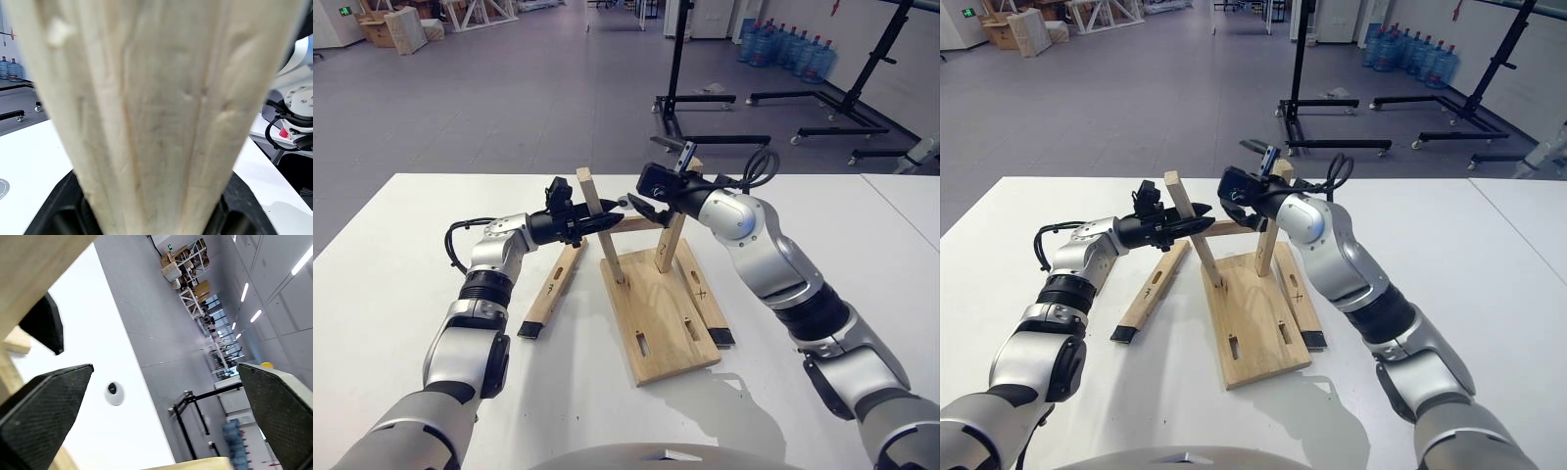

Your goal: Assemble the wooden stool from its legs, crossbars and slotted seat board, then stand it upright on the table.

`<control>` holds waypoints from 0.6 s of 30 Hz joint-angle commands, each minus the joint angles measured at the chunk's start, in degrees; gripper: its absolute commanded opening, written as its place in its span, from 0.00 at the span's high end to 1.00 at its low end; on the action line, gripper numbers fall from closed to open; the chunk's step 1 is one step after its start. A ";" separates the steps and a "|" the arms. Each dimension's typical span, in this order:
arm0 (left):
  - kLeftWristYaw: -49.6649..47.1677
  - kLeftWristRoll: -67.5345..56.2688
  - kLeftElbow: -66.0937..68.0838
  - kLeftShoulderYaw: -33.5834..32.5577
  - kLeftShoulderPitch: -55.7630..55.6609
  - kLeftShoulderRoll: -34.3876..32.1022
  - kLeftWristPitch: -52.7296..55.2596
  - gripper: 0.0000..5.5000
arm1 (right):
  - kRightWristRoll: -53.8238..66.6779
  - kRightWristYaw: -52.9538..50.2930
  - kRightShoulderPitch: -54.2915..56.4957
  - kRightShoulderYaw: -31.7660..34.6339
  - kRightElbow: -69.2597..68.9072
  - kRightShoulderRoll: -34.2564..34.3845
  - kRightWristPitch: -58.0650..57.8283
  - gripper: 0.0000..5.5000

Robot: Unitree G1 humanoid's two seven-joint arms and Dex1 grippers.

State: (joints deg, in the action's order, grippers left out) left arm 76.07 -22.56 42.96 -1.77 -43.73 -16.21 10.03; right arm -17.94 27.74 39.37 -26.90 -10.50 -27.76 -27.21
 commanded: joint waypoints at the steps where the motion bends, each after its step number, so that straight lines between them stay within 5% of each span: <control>1: -0.07 1.26 -1.32 1.25 1.50 0.12 0.79 0.63 | -0.83 -0.03 -3.91 -1.40 5.34 1.57 3.46 0.02; 18: -8.41 10.27 -2.44 10.58 2.27 0.74 1.63 0.63 | -4.13 0.30 -10.85 0.93 6.86 2.33 7.21 0.02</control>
State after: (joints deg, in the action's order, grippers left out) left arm 70.75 -17.29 38.84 5.52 -43.16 -16.78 9.61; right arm -21.58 25.96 32.27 -24.17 -4.98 -25.36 -18.72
